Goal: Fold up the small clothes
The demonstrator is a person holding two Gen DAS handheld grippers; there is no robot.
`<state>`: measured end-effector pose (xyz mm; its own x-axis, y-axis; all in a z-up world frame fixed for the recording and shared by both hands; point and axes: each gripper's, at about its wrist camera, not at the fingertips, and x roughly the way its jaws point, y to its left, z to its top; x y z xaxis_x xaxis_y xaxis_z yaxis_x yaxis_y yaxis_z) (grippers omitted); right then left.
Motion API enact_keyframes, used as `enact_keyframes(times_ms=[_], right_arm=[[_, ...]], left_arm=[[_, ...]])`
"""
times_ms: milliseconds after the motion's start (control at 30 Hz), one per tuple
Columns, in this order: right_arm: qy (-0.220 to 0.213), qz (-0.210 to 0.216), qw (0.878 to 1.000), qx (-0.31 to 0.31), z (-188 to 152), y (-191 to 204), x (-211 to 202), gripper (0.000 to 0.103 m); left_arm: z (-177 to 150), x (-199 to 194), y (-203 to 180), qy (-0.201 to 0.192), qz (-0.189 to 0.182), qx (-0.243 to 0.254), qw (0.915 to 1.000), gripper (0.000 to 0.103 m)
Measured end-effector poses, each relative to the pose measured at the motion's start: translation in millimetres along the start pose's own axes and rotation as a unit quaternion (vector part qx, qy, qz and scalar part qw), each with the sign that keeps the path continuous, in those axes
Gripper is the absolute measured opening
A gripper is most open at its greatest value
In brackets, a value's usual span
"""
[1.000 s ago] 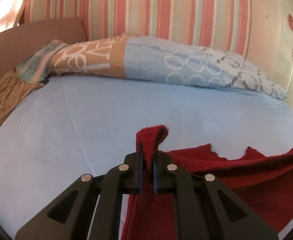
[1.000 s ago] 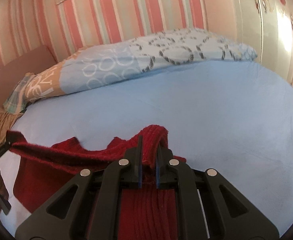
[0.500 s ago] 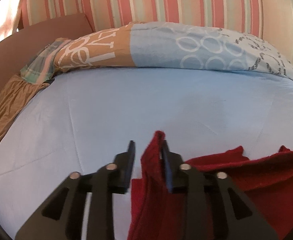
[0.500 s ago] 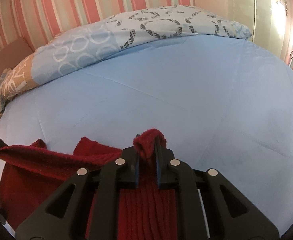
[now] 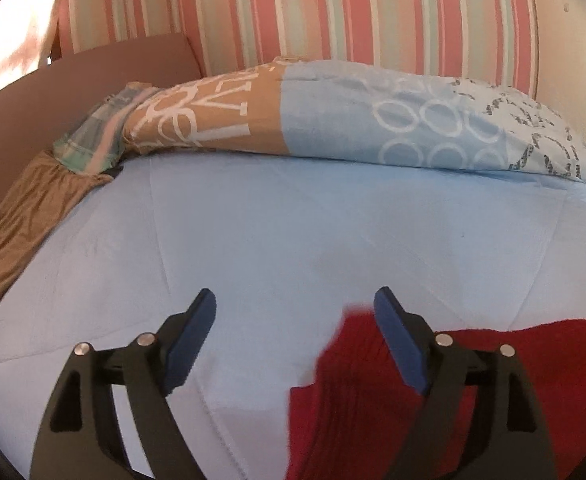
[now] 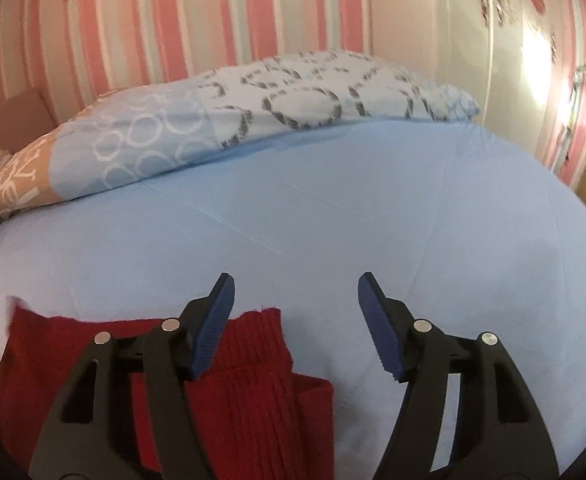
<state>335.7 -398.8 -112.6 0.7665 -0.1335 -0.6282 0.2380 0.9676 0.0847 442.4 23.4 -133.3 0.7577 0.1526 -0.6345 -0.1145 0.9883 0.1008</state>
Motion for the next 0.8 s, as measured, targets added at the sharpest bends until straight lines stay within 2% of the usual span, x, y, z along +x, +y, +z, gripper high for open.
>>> enact_keyframes(times_ms=[133, 267, 333, 400, 467, 600, 633, 800], right_arm=[[0.001, 0.024, 0.999, -0.031, -8, 12, -17, 0.065], [0.029, 0.034, 0.997, -0.065, -34, 15, -22, 0.064], [0.047, 0.028, 0.997, -0.063, -45, 8, -14, 0.061], [0.069, 0.025, 0.996, -0.046, -49, -5, -3, 0.052], [0.071, 0.024, 0.996, -0.048, -44, -10, 4, 0.052], [0.081, 0.044, 0.993, -0.078, -28, 0, 23, 0.051], [0.096, 0.050, 0.991, -0.080, -25, 3, 34, 0.050], [0.151, 0.028, 0.982, -0.110, -30, 20, 73, 0.048]], left_arm=[[-11, -17, -1, 0.006, -0.022, 0.016, 0.9996, 0.082], [-41, -28, -8, 0.016, -0.027, 0.047, 0.9984, 0.082], [-56, -24, -7, 0.032, -0.027, 0.049, 0.9979, 0.082], [-66, -20, -2, 0.041, -0.020, 0.046, 0.9979, 0.082], [-72, -16, 3, 0.050, -0.021, 0.037, 0.9978, 0.082], [-71, -15, 3, 0.042, -0.020, 0.042, 0.9981, 0.082], [-71, -15, 2, 0.040, -0.020, 0.043, 0.9980, 0.082], [-67, -15, -3, 0.038, -0.030, 0.040, 0.9980, 0.082]])
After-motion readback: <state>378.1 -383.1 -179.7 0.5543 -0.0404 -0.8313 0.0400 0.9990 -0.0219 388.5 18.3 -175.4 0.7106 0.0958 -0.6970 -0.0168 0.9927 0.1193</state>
